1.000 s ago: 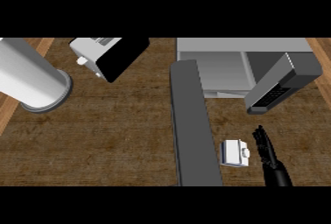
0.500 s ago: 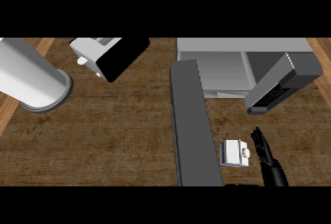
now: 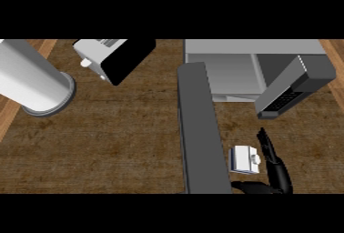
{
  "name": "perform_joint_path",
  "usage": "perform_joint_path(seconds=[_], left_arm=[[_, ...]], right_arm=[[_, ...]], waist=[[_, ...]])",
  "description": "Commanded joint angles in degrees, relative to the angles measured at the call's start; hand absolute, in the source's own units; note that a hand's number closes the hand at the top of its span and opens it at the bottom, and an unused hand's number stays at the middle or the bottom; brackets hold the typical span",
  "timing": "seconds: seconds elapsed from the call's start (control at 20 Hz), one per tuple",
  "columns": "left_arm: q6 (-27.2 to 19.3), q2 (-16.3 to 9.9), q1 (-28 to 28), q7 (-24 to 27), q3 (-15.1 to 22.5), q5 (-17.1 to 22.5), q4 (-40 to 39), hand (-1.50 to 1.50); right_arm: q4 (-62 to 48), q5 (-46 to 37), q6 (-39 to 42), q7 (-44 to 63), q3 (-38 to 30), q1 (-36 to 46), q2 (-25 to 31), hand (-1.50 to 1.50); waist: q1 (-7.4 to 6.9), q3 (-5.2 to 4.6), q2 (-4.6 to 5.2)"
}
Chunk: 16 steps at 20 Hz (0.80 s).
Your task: Pick up the milk, place it into the microwave and close the microwave
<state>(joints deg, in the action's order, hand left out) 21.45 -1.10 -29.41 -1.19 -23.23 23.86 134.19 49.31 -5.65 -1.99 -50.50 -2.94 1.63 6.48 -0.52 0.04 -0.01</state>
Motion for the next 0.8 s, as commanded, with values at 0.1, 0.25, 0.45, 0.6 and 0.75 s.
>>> perform_joint_path(seconds=[0.1, 0.25, 0.45, 0.6, 0.75], left_arm=[[1.84, -1.01, 0.92, -0.47, -3.16, 2.98, -0.53, -1.50], [0.21, 1.05, -1.75, 3.95, 2.56, -2.44, -1.30, -1.50], [2.20, -1.07, 1.75, 1.01, -2.18, 1.78, -2.22, -1.50], [2.98, -1.48, -0.34, -0.73, -5.06, 6.10, -0.20, -1.50], [2.16, 1.05, 0.27, -0.50, -2.71, 1.85, 1.86, -1.50]], right_arm=[[-14.43, -0.08, -0.49, -3.26, -3.16, 11.55, -0.18, 1.50], [-12.87, -1.23, 1.56, -6.65, -0.79, 8.71, -0.98, 1.50], [-17.83, -4.99, -5.58, -14.55, -0.86, 12.91, -1.54, 1.50], [-14.21, -3.05, -0.76, -15.84, -1.31, 9.01, -0.18, 1.50], [-21.09, -1.04, 0.54, -17.22, -5.19, 15.18, 1.90, 1.50]], waist=[[-0.33, 0.02, 0.07], [-0.07, -0.02, -0.01], [-0.43, 0.05, 0.15], [0.07, -0.02, -0.06], [-0.27, 0.04, 0.11]])
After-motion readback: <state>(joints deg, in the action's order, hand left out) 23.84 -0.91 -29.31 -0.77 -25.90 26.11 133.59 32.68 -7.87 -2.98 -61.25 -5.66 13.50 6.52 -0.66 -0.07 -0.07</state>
